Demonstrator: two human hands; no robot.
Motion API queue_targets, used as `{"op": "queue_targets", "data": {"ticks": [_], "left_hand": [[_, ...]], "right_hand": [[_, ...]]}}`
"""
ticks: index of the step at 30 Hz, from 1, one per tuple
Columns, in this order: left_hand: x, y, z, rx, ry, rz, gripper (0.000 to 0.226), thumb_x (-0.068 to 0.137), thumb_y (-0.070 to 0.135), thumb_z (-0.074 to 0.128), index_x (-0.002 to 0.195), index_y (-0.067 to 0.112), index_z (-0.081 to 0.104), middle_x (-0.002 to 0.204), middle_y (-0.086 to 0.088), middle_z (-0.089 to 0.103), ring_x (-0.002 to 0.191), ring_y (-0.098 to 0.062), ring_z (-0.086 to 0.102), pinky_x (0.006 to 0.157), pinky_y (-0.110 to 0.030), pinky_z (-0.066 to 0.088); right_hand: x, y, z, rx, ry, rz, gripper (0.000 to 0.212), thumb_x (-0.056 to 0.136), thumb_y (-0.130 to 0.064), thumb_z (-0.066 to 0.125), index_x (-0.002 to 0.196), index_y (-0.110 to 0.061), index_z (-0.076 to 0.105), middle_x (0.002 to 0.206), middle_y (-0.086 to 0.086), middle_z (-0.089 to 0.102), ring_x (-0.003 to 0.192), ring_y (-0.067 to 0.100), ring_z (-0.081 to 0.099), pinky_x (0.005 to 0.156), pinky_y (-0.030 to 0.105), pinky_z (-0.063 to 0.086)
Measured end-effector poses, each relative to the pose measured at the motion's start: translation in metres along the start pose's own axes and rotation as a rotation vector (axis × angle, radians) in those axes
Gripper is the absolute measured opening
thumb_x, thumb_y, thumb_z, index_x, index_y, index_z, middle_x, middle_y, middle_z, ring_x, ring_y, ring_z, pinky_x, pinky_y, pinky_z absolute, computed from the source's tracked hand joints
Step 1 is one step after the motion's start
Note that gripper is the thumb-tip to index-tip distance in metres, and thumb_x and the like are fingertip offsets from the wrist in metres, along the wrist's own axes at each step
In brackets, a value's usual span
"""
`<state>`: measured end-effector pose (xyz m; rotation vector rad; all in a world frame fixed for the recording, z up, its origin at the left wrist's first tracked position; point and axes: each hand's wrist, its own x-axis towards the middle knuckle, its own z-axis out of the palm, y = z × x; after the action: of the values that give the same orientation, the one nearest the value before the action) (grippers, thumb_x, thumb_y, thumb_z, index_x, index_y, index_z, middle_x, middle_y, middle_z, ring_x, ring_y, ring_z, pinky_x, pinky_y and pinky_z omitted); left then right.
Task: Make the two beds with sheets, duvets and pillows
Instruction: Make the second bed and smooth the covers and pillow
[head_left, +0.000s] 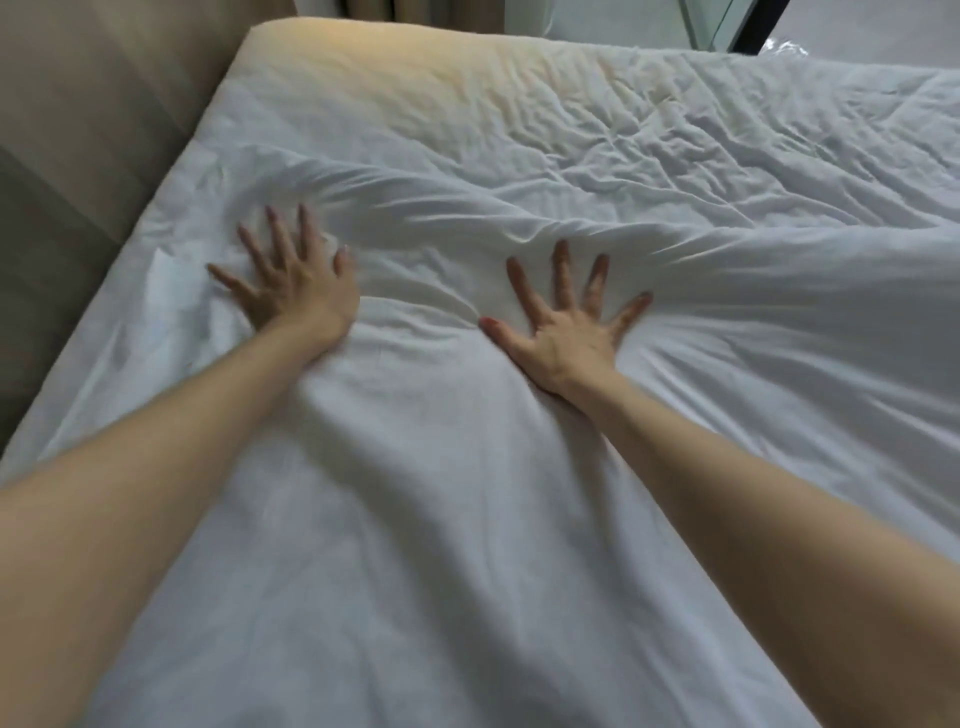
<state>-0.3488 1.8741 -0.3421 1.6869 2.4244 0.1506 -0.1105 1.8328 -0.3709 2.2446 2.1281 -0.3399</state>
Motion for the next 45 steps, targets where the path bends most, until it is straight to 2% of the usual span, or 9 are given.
{"op": "queue_targets", "data": {"ticks": [6, 8, 11, 16, 20, 22, 25, 31, 45], "left_hand": [[-0.16, 0.011, 0.024, 0.033, 0.189, 0.542, 0.056, 0.097, 0.032, 0.033, 0.153, 0.028, 0.027, 0.16, 0.003, 0.025, 0.149, -0.025, 0.017, 0.112, -0.064, -0.003], [-0.195, -0.018, 0.03, 0.097, 0.094, 0.49, 0.055, 0.096, 0.041, 0.031, 0.151, 0.034, 0.03, 0.158, 0.004, 0.028, 0.147, -0.026, 0.021, 0.113, -0.064, 0.001], [-0.218, -0.081, 0.026, 0.154, 0.068, 0.401, 0.058, 0.095, 0.046, 0.03, 0.151, 0.032, 0.03, 0.16, -0.001, 0.024, 0.147, -0.03, 0.022, 0.117, -0.055, 0.008], [-0.251, -0.134, 0.002, 0.226, -0.096, 0.063, 0.062, 0.1, 0.051, 0.019, 0.156, 0.026, 0.013, 0.164, -0.002, 0.003, 0.15, -0.027, 0.002, 0.12, -0.046, 0.001], [-0.306, -0.114, -0.035, 0.241, -0.36, -0.092, 0.061, 0.102, 0.048, 0.016, 0.155, 0.029, -0.009, 0.161, 0.003, -0.018, 0.149, -0.025, -0.013, 0.119, -0.052, -0.004], [-0.34, -0.096, -0.062, 0.224, -0.325, -0.017, 0.062, 0.103, 0.046, 0.018, 0.154, 0.027, -0.011, 0.161, 0.004, -0.019, 0.149, -0.024, -0.015, 0.119, -0.052, -0.004], [-0.395, -0.06, -0.11, 0.138, -0.208, 0.076, 0.061, 0.103, 0.046, 0.019, 0.154, 0.027, -0.01, 0.161, 0.005, -0.018, 0.148, -0.021, -0.018, 0.119, -0.048, -0.007], [-0.52, -0.004, -0.18, 0.051, -0.126, 0.225, 0.061, 0.103, 0.045, 0.024, 0.155, 0.03, -0.005, 0.162, 0.007, -0.015, 0.149, -0.019, -0.015, 0.119, -0.047, -0.008], [-0.808, 0.02, -0.263, 0.094, 0.046, 0.315, 0.062, 0.103, 0.044, 0.028, 0.155, 0.031, -0.005, 0.162, 0.005, -0.015, 0.15, -0.021, -0.011, 0.119, -0.051, -0.002]], "right_hand": [[-0.054, 0.005, -0.009, 0.307, -0.078, -0.198, 0.052, 0.104, -0.039, 0.028, 0.153, -0.041, 0.012, 0.164, -0.006, -0.002, 0.15, 0.015, -0.006, 0.117, 0.047, -0.014], [-0.101, 0.008, -0.003, 0.398, -0.015, -0.181, 0.05, 0.104, -0.034, 0.028, 0.153, -0.039, 0.017, 0.163, -0.005, 0.003, 0.15, 0.014, -0.003, 0.118, 0.037, -0.012], [-0.185, 0.007, 0.019, 0.247, -0.022, -0.212, 0.057, 0.096, -0.056, 0.013, 0.152, -0.045, 0.005, 0.162, -0.006, -0.011, 0.149, 0.021, -0.016, 0.117, 0.045, -0.017], [-0.277, -0.015, 0.022, 0.147, -0.329, -0.428, 0.062, 0.089, -0.061, 0.002, 0.149, -0.052, 0.001, 0.161, -0.011, -0.016, 0.147, 0.024, -0.023, 0.112, 0.058, -0.02], [-0.31, -0.003, -0.032, 0.642, -0.547, -0.272, 0.052, 0.099, -0.03, 0.044, 0.148, -0.043, 0.032, 0.158, -0.001, 0.03, 0.146, 0.018, 0.025, 0.116, 0.032, 0.015], [-0.33, 0.017, -0.068, 0.775, -0.455, -0.209, 0.053, 0.1, -0.023, 0.048, 0.148, -0.04, 0.034, 0.155, -0.003, 0.036, 0.144, 0.016, 0.028, 0.115, 0.03, 0.022], [-0.366, 0.054, -0.117, 0.635, -0.319, -0.232, 0.054, 0.101, -0.023, 0.048, 0.15, -0.036, 0.029, 0.159, -0.009, 0.023, 0.15, 0.015, 0.01, 0.119, 0.046, 0.015], [-0.465, 0.123, -0.208, 0.501, -0.12, -0.276, 0.057, 0.1, -0.025, 0.048, 0.153, -0.03, 0.025, 0.161, -0.004, 0.02, 0.15, 0.021, 0.009, 0.119, 0.048, 0.016], [-0.712, 0.209, -0.292, 0.328, 0.073, -0.405, 0.062, 0.1, -0.028, 0.049, 0.154, -0.031, 0.019, 0.162, -0.002, 0.015, 0.15, 0.025, 0.006, 0.119, 0.054, 0.012]]}}
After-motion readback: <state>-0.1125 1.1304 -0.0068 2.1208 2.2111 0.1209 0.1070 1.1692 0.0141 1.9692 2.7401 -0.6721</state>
